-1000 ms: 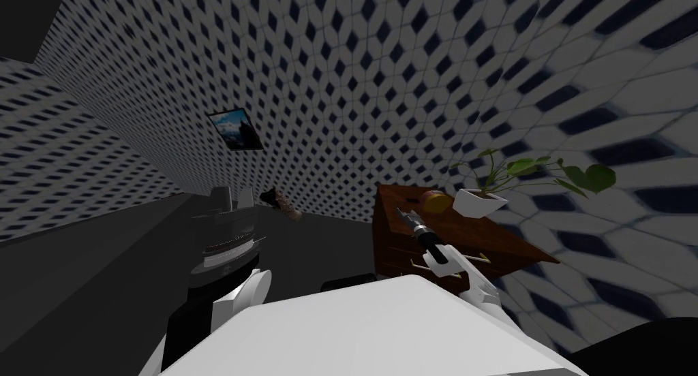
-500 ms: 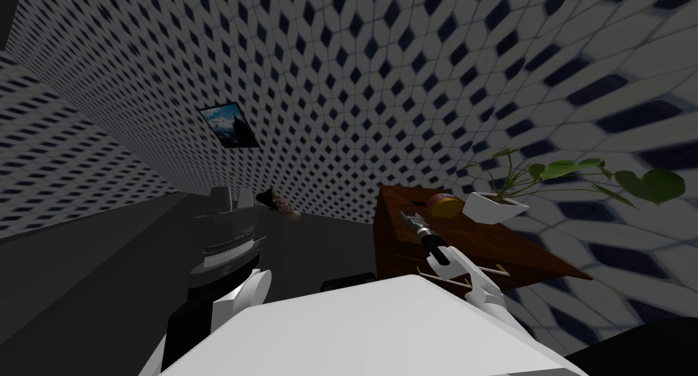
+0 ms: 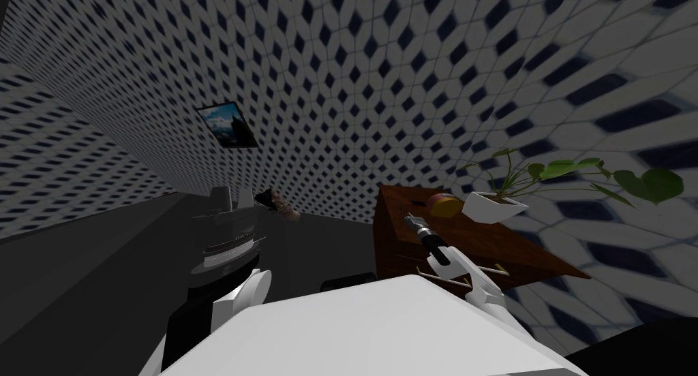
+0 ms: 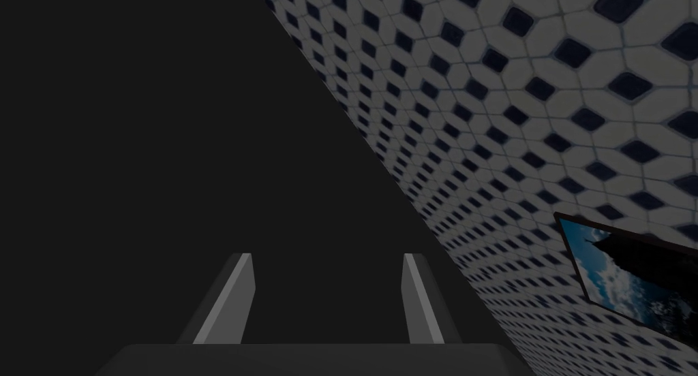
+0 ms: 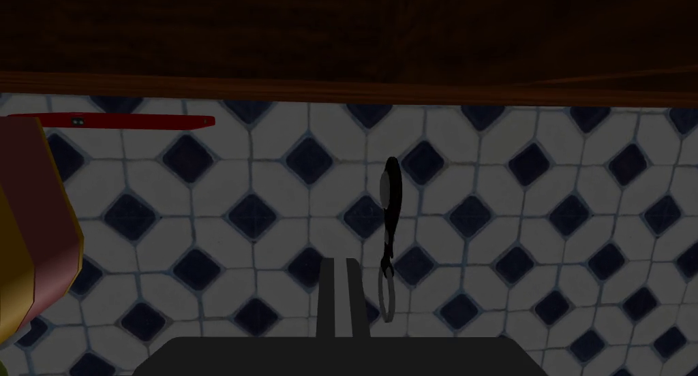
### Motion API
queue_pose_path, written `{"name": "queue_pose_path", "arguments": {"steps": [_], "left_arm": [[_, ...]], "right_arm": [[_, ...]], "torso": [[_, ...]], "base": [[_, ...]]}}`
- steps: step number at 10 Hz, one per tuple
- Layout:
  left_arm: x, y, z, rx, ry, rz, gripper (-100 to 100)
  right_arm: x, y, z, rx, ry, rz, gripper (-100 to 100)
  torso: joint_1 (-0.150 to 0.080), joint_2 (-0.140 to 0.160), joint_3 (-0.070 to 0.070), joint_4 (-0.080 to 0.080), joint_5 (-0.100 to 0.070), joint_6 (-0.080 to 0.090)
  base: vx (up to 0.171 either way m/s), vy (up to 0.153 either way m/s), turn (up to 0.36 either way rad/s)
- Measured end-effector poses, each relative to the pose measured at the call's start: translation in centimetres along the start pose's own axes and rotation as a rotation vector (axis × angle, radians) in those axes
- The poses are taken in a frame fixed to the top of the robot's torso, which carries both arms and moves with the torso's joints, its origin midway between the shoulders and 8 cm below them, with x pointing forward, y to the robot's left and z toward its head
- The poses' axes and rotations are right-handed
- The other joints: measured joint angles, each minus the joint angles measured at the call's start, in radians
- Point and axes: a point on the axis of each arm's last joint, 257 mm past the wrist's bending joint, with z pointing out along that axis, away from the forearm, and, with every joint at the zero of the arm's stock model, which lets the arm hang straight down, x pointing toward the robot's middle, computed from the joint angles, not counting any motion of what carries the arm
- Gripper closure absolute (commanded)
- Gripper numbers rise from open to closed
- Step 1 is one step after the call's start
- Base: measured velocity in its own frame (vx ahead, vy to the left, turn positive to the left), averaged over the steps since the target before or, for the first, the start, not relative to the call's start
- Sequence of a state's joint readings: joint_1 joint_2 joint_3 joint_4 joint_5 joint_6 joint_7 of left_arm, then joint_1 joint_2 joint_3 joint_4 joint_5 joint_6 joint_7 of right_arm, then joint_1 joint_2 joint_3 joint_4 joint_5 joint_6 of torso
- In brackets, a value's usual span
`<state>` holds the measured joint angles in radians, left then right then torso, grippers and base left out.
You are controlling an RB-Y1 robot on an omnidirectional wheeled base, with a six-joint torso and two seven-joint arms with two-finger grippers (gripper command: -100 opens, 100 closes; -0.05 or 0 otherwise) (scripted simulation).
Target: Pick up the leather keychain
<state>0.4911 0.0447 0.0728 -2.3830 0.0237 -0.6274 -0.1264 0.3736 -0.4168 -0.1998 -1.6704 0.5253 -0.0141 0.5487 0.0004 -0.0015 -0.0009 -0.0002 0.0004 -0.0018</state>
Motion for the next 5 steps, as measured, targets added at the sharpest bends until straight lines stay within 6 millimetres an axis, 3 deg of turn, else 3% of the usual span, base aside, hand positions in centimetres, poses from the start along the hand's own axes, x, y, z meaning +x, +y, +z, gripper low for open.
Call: {"name": "queue_pose_path", "arguments": {"steps": [1,2,5], "left_arm": [[0.0,0.0,0.0,0.000,0.000,0.000,0],[0.0,0.0,0.0,0.000,0.000,0.000,0],[0.0,0.0,0.0,0.000,0.000,0.000,0]], "right_arm": [[0.0,0.0,0.0,0.000,0.000,0.000,0],[0.0,0.0,0.0,0.000,0.000,0.000,-100],[-2.6,-0.2,0.6,-0.005,-0.024,-0.004,-100]], "torso": [[0.000,0.000,0.000,0.000,0.000,0.000],[0.000,0.000,0.000,0.000,0.000,0.000],[0.015,0.004,0.002,0.001,0.003,0.000]], "base": [[0.000,0.000,0.000],[-0.019,0.094,0.056],[-0.067,0.201,0.037]]}}
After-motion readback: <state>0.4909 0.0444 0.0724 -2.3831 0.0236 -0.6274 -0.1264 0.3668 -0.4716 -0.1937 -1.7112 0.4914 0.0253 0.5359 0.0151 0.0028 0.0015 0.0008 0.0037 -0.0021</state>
